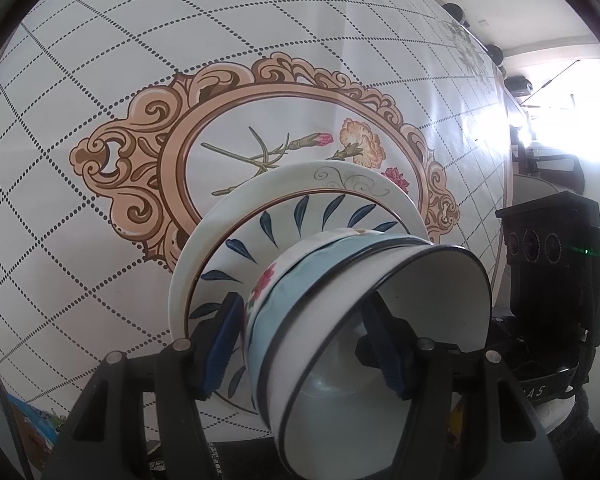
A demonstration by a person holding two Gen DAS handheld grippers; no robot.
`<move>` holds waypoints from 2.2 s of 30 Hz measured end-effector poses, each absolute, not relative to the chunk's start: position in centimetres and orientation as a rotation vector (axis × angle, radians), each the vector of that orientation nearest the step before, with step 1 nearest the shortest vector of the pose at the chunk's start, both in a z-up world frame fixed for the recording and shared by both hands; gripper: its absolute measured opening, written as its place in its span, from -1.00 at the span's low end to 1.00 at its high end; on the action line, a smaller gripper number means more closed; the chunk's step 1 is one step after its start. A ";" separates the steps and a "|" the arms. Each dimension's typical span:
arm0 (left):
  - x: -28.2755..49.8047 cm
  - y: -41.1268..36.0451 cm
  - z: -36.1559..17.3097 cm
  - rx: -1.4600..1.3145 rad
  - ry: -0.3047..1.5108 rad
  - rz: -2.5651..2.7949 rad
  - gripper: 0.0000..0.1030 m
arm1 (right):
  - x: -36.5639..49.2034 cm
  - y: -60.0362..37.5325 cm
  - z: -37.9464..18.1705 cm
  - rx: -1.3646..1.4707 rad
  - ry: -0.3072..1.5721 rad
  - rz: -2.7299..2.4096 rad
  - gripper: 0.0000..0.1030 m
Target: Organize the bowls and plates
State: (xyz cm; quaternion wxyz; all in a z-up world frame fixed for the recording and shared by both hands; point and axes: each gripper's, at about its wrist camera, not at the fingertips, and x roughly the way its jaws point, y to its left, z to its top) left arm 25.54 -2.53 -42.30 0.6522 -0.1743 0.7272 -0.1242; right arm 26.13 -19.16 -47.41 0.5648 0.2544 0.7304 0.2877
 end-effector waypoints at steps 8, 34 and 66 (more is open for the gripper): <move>25.5 -2.5 -42.2 -0.404 1.644 -0.254 0.13 | 26.4 -19.4 -46.7 0.571 1.714 0.646 0.28; 21.9 -1.6 -35.3 -0.145 1.397 0.061 0.73 | 23.2 -21.8 -36.7 0.102 1.437 0.287 1.00; 4.4 -8.3 -9.5 -0.016 0.990 0.152 0.81 | 2.7 -26.9 -3.5 -0.069 0.803 0.002 1.00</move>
